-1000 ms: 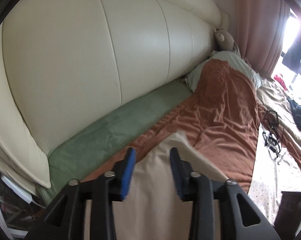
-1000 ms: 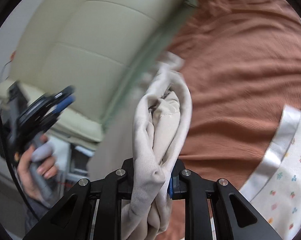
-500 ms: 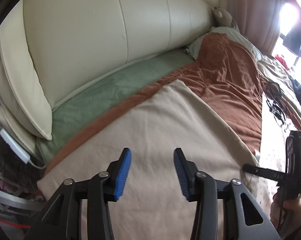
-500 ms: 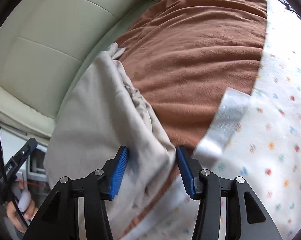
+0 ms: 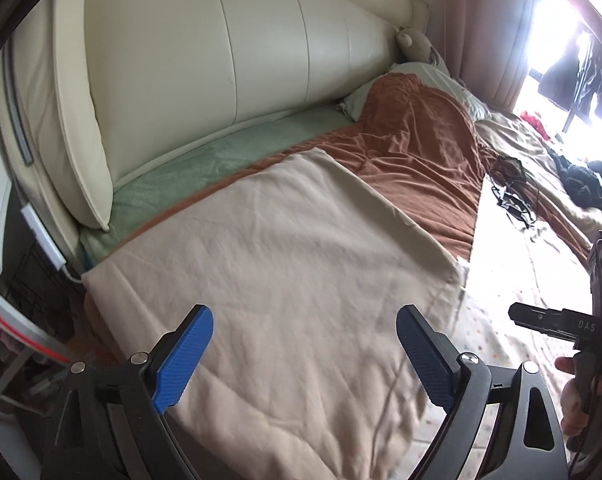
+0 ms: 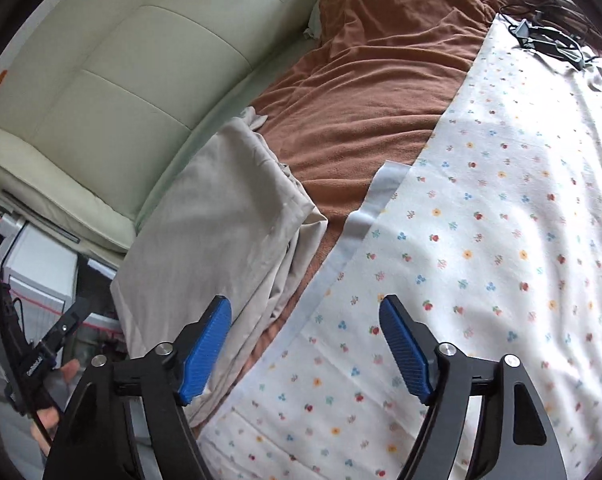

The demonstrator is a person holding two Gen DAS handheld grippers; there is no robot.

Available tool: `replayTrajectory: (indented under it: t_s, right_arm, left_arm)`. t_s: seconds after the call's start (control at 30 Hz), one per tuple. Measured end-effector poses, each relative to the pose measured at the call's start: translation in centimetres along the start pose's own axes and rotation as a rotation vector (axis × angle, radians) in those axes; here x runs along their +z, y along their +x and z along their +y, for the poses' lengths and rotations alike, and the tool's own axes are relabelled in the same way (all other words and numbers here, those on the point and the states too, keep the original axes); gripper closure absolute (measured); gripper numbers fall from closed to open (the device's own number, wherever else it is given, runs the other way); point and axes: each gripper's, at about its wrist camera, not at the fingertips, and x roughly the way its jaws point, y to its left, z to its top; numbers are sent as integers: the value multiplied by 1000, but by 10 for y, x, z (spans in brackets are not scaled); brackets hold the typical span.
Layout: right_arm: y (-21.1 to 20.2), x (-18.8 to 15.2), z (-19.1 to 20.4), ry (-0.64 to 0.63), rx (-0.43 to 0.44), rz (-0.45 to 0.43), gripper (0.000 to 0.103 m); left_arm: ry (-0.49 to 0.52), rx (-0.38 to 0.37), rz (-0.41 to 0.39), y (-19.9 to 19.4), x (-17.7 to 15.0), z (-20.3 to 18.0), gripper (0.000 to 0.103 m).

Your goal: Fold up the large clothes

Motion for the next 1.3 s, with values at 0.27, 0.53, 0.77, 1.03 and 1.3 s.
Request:
replayTrajectory:
  t_s: [0.27,0.53,0.77,1.03,1.3]
  right_arm:
    - [-71,-22,5,-33,-66,-96,0]
    - [-147,-51,16,-85,-105,-186,0]
    - [-205,-86,28,-138,-164,-259,0]
    - [-270,-142,35,-165,-220,-345,0]
    - [-334,-206,34,-176,-294,-450,0]
  left_arm:
    - [19,-13,-72,-61,-19,-27,4]
    - [61,-31,-158,-122,-35,-61,0]
    - [96,-70,-208,-169,-58,-86,0]
    - [139,-105,-251,-220,-92,-108,0]
    - [179,-145,-283,-263,-132,-124,0]
